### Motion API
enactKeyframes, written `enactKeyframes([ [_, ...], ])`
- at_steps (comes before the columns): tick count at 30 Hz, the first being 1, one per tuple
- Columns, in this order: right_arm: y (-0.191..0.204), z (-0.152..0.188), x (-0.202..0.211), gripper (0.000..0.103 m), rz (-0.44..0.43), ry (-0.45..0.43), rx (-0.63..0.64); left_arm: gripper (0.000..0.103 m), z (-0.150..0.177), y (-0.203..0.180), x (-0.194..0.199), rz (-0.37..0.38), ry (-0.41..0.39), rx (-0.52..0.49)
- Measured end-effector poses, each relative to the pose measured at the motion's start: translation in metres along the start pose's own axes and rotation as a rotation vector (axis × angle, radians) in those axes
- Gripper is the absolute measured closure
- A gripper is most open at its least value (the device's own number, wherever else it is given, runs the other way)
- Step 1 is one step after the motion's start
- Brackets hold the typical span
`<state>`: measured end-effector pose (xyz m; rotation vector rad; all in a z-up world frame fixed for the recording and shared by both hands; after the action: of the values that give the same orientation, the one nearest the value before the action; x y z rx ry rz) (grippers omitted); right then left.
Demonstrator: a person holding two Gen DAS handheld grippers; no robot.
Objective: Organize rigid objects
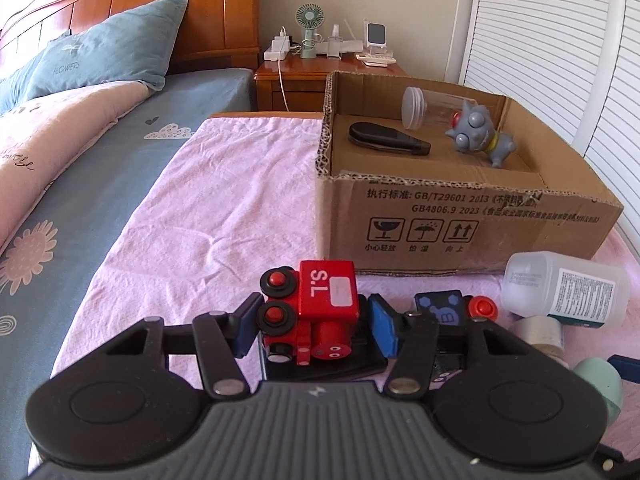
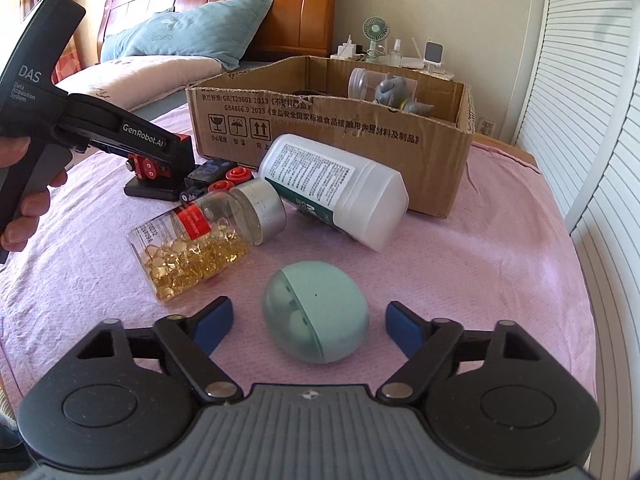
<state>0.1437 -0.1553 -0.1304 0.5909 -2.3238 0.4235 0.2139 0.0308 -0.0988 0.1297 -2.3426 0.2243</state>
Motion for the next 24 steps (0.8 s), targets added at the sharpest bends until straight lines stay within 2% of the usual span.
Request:
enactKeyframes([
  [1,0.0,-0.001,0.0,0.034,-0.002,-0.004,0.002,0.047,0.0,0.0,0.0,0.002,0.0,0.002],
  [3,0.0,-0.003,0.002,0.043,-0.003,-0.001,0.012,0.047,0.0,0.0,0.001,0.002,-0.004,0.003],
  [11,0.004,-0.003,0.007,0.042,-0.023,0.039,0.058,0.047,0.0,-0.001,-0.001,0.006,-0.003,-0.001],
  [15,0.009,-0.001,0.014,0.041,-0.079,0.052,0.079,0.047,-0.001,-0.003,-0.002,0.012,-0.004,-0.002],
  [18,0.007,-0.002,0.013,0.041,-0.055,0.044,0.093,0.047,0.0,-0.003,-0.002,0.01,-0.005,-0.001],
  [24,0.006,-0.004,0.008,0.042,-0.061,0.03,0.085,0.048,0.002,-0.005,-0.005,0.0,-0.006,-0.009],
])
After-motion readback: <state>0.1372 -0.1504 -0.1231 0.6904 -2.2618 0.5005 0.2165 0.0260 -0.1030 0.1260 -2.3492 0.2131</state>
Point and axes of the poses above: each gripper's, at about its wrist camera, not at the fingertips, and x roughly against the way its jaws point, y to its left, z to its underside, the point moved 4 cm from there along -x, roughly the way its jaws point, and after that the axes turned 7 degrees about x, right-handed, at the moved point
